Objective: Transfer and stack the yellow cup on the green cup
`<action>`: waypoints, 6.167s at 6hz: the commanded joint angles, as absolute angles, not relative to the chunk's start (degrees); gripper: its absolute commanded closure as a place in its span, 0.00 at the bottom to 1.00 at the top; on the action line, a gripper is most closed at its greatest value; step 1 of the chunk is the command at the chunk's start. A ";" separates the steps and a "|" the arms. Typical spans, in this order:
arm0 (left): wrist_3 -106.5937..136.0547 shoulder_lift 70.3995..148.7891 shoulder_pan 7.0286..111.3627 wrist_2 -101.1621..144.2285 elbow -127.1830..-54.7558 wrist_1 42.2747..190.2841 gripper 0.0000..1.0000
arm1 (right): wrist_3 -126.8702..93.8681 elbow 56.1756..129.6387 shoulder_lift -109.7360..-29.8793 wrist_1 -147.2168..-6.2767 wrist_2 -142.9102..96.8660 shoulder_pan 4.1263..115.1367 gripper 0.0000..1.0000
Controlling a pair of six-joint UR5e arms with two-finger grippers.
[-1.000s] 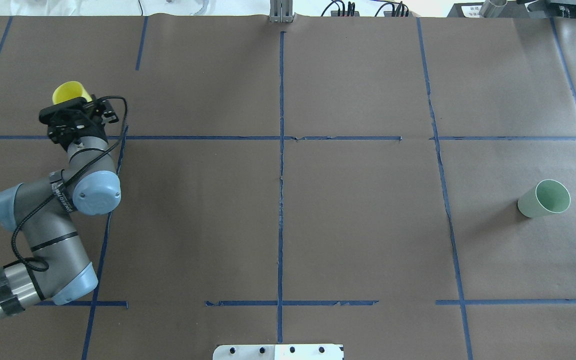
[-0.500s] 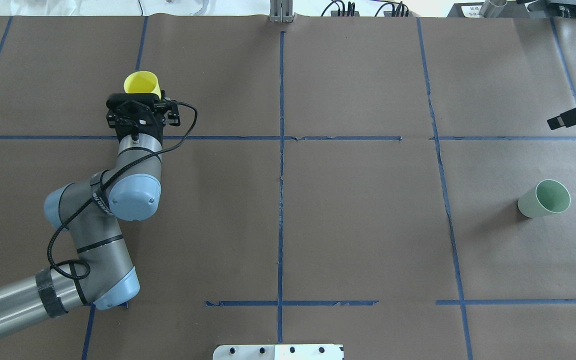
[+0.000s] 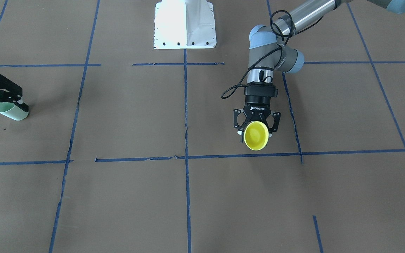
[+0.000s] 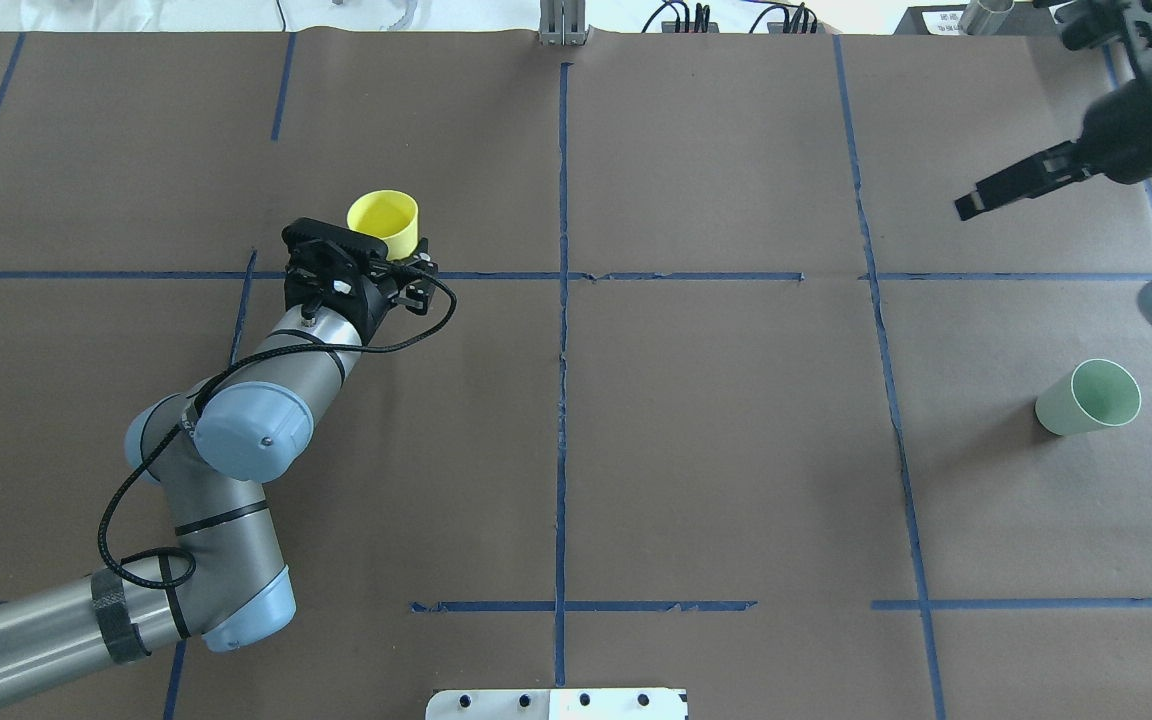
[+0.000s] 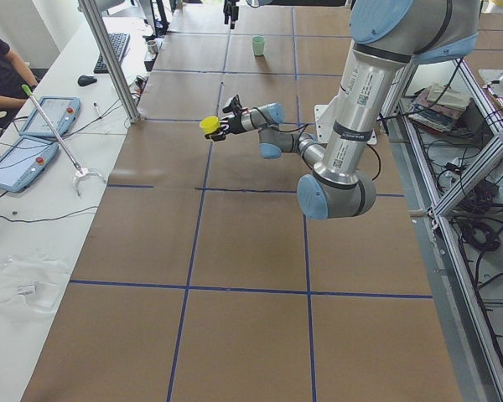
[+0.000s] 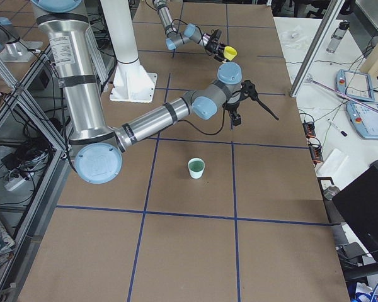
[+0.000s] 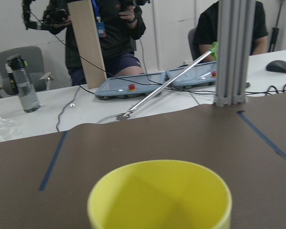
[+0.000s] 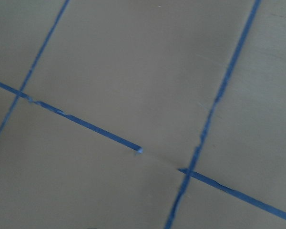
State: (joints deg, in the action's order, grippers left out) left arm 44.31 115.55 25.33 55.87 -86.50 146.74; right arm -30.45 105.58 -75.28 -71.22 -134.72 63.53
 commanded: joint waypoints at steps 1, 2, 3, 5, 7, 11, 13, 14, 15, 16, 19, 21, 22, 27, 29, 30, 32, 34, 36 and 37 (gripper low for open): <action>35.79 116.97 23.92 62.64 -86.92 155.09 0.92 | -45.89 104.95 -65.87 -71.63 -130.46 54.80 0.00; 34.99 119.51 23.65 64.93 -86.40 155.21 0.88 | -52.67 104.51 -62.44 -71.72 -128.08 51.01 0.00; 34.72 121.18 22.08 65.04 -86.31 155.21 0.85 | -59.87 102.33 -57.70 -73.98 -128.14 49.24 0.01; 32.35 122.60 20.93 65.04 -86.40 155.21 0.73 | -63.19 101.43 -50.12 -86.62 -129.45 46.86 0.02; 25.29 122.26 19.61 65.13 -87.10 155.74 0.69 | -63.81 97.50 -48.53 -86.75 -133.58 45.28 0.03; 23.03 121.99 15.03 64.25 -87.98 159.61 0.62 | -63.90 97.03 -48.34 -86.75 -135.26 40.87 0.03; 23.03 121.99 15.12 64.25 -88.76 159.96 0.62 | -63.90 97.82 -48.95 -86.66 -135.18 40.52 0.02; 23.03 121.99 15.12 64.25 -88.77 159.96 0.62 | -63.81 98.87 -49.83 -86.66 -135.26 40.52 0.02; 22.94 121.99 15.12 64.25 -88.86 160.05 0.62 | -63.72 98.88 -50.09 -86.66 -134.65 40.08 0.03; 22.94 122.08 15.12 64.25 -89.03 160.05 0.61 | -63.72 98.96 -50.10 -86.66 -134.65 39.99 0.07; 23.03 122.17 15.12 64.25 -89.21 160.05 0.53 | -63.19 99.40 -50.45 -86.40 -133.78 39.20 0.59; 23.03 122.08 15.12 64.25 -89.12 160.05 0.44 | -63.72 100.10 -50.80 -86.40 -132.20 39.20 1.00; 23.03 122.08 15.12 64.25 -89.12 160.05 0.33 | -63.81 100.11 -50.80 -86.40 -130.45 39.20 1.00; 23.38 122.52 15.12 64.16 -89.65 159.96 0.00 | -70.17 102.92 -52.73 -86.75 -125.73 41.56 1.00; 23.20 121.99 15.12 64.16 -90.35 159.79 0.00 | -75.66 104.14 -57.09 -86.57 -119.19 50.04 1.00; 23.29 122.17 15.12 64.16 -90.44 159.70 0.00 | -74.80 107.63 -65.13 -86.05 -119.01 53.23 1.00; 23.64 122.17 15.20 64.16 -90.44 159.08 0.00 | -62.92 111.51 -76.14 -85.96 -119.70 59.04 1.00; 23.73 121.91 15.29 64.16 -90.44 159.08 0.00 | -49.19 112.76 -87.83 -84.13 -125.04 66.67 1.00; 23.82 121.90 15.12 64.07 -90.44 159.17 0.00 | -46.14 112.94 -102.94 -66.80 -125.16 67.24 0.99; 26.25 121.90 15.47 63.81 -90.70 159.17 0.00 | -46.14 113.72 -105.70 -64.45 -125.50 67.24 0.99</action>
